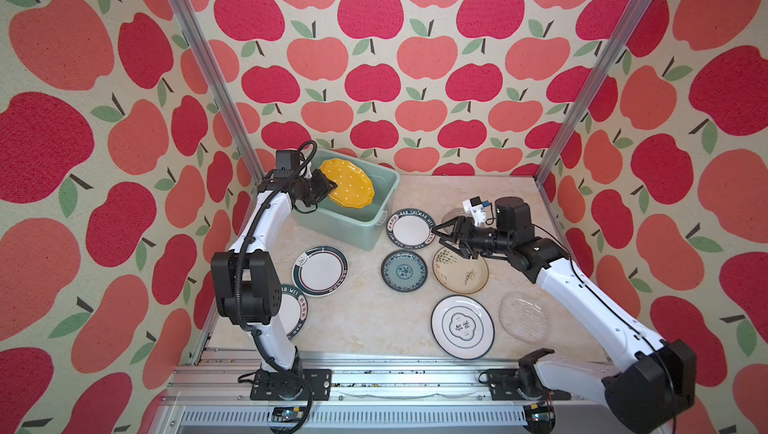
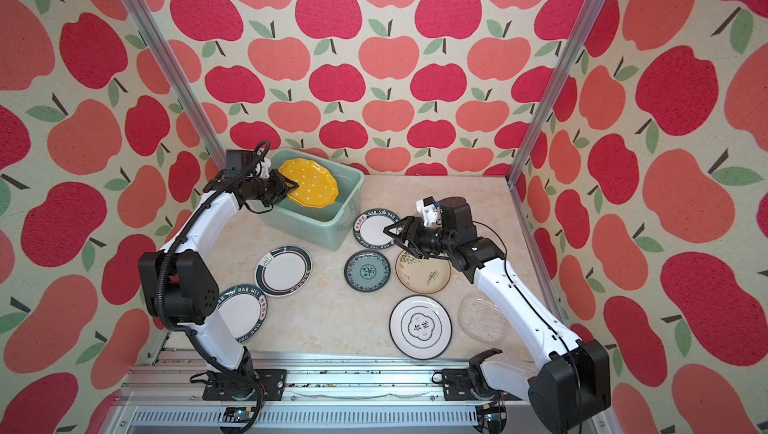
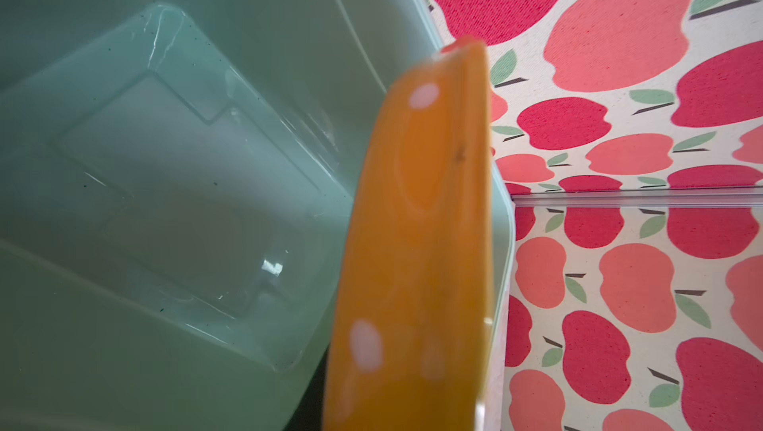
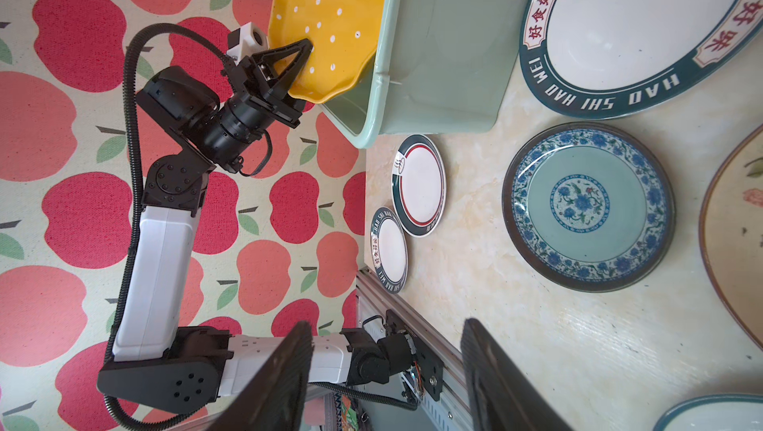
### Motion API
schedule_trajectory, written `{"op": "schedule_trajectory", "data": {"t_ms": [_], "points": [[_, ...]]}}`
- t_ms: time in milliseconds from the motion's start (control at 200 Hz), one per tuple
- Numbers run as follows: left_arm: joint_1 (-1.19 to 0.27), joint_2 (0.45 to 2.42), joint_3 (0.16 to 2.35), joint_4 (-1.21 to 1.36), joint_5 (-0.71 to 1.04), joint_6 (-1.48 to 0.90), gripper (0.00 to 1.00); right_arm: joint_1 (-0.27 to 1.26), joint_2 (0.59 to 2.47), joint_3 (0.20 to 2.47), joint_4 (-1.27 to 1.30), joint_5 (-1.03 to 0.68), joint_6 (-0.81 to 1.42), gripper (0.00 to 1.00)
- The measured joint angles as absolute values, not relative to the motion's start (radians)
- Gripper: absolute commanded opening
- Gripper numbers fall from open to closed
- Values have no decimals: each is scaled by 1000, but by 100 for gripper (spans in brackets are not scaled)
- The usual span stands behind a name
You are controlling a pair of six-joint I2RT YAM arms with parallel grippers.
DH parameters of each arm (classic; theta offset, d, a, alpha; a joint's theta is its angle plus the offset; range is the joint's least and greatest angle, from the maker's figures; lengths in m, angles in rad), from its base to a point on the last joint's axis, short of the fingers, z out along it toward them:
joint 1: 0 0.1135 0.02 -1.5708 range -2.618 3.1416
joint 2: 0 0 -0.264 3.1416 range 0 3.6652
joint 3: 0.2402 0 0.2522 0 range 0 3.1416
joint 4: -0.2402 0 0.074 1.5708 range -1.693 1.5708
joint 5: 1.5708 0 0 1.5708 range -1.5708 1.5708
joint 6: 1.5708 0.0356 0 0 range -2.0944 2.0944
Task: Place the plates into the plastic bin on the countertop
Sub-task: 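Lower the yellow plate into the green bin with the left gripper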
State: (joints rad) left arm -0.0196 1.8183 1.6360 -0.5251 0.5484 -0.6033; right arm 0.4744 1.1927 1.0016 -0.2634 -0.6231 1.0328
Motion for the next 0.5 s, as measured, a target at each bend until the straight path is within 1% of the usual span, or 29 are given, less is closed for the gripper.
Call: {"op": "schedule_trajectory", "data": {"t_ms": [265, 500], "points": [[-66, 1927, 1758, -652, 513, -392, 0, 474, 1186, 937, -263, -630, 1028, 61], [-88, 2008, 1841, -722, 488, -258, 0, 474, 1184, 899, -260, -630, 1028, 61]]}}
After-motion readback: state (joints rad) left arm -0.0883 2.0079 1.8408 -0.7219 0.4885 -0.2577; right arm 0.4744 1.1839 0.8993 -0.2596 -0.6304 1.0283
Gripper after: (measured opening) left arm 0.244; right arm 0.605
